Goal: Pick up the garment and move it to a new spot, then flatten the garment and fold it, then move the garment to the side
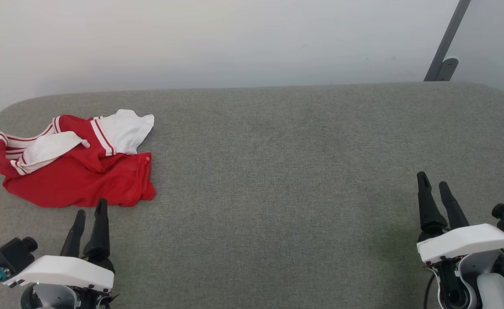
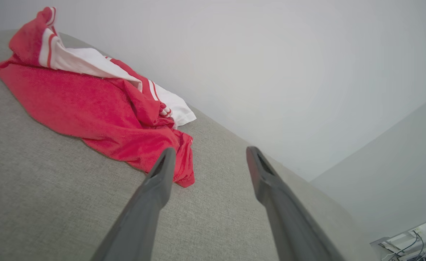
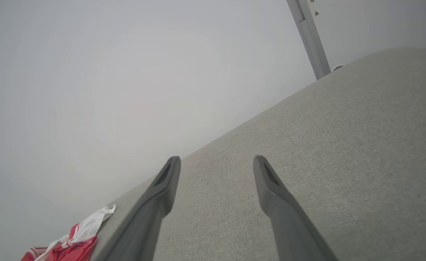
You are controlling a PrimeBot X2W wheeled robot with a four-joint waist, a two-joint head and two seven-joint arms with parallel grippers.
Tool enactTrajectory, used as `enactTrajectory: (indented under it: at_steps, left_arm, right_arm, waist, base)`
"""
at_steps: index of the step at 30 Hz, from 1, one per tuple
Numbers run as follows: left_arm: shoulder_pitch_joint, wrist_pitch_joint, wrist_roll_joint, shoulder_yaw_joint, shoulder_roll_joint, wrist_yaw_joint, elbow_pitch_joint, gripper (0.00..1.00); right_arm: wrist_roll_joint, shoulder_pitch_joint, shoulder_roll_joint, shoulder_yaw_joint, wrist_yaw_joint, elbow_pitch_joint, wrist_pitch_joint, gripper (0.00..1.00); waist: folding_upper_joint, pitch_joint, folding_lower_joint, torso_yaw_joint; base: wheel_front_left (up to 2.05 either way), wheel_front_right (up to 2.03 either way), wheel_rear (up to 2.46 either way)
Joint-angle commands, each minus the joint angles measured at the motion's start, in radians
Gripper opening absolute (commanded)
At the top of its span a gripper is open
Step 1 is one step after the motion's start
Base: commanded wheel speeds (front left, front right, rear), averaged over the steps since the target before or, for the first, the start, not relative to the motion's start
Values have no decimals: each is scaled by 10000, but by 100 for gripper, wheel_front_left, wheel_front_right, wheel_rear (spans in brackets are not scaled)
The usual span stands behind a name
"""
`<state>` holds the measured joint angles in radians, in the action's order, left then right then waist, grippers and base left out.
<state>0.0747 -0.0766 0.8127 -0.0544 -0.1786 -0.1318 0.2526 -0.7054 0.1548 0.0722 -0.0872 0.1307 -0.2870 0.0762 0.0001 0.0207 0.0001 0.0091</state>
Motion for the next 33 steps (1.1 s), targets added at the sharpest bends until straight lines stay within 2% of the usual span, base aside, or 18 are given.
enactTrajectory:
  at_steps: [1,10,17,33]
  left_arm:
    - [101,-101,-366,26,-122,8,-114,100]
    - [56,-381,-1501,161,-277,9,-14,100]
    - [81,-586,-2234,311,-463,11,198,100]
    - [-120,-963,-3608,569,-716,13,633,100]
  right_arm:
    - [458,278,16,-49,1,128,111,100]
    - [2630,392,-104,-421,1,-263,385,100]
    - [3877,590,-177,-528,0,-528,594,100]
    - [5378,665,-218,-704,0,-569,985,100]
  waist:
    - [-1,2,0,-4]
    - [-1,18,0,-6]
    - [-1,58,0,-16]
    - [-1,64,0,-14]
  base:
    - [0,0,0]
    - [0,0,0]
    - [0,0,0]
    - [0,0,0]
